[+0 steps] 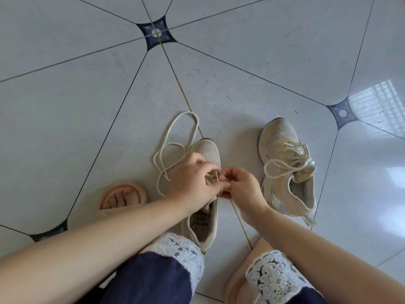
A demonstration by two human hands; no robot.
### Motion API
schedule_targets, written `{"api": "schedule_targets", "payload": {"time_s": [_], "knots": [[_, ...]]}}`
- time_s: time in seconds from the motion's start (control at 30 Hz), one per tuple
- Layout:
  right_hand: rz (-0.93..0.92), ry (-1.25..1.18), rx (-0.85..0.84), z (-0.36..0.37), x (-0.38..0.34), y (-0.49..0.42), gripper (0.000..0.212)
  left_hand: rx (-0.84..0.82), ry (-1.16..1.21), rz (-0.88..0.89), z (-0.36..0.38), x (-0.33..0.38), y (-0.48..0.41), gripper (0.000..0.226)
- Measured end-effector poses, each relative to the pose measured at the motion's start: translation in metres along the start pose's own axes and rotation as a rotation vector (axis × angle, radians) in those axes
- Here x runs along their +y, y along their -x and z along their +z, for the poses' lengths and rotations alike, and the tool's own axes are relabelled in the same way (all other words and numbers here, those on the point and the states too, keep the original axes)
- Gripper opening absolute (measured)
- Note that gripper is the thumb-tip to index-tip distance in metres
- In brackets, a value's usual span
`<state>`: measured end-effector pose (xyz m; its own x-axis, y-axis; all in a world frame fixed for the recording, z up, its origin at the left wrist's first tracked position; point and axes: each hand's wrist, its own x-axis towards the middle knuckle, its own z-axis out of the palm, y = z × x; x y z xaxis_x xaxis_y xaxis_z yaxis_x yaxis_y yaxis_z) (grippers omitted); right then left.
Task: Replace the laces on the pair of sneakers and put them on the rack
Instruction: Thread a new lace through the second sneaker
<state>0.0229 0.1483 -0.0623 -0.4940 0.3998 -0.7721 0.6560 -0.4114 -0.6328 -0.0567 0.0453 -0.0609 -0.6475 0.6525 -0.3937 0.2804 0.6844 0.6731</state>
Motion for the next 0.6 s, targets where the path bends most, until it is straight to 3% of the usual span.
{"api": "schedule_targets", "payload": {"time_s": [0.1,0.27,0.37,0.47,0.6], "knots": [[-0.006,-0.019,0.031,-0.003,0.0,-0.001,0.022,-0.025,-0.08,0.023,-0.003,-0.001,-0.005,0.037],[-0.144,0.158,0.164,-0.013,-0.008,-0.002,0.024,-0.033,-0.139,0.023,-0.004,-0.002,-0.004,0.032],[-0.138,-0.061,0.226,-0.023,-0.017,-0.001,0.022,-0.039,-0.151,0.02,-0.004,-0.003,-0.004,0.029],[-0.083,-0.324,0.12,-0.027,-0.026,0.001,0.023,-0.037,-0.169,0.017,-0.002,-0.002,-0.004,0.03],[-0.087,-0.338,0.15,-0.027,-0.041,-0.003,0.032,-0.066,-0.219,0.04,0.0,-0.002,-0.001,0.035]]}}
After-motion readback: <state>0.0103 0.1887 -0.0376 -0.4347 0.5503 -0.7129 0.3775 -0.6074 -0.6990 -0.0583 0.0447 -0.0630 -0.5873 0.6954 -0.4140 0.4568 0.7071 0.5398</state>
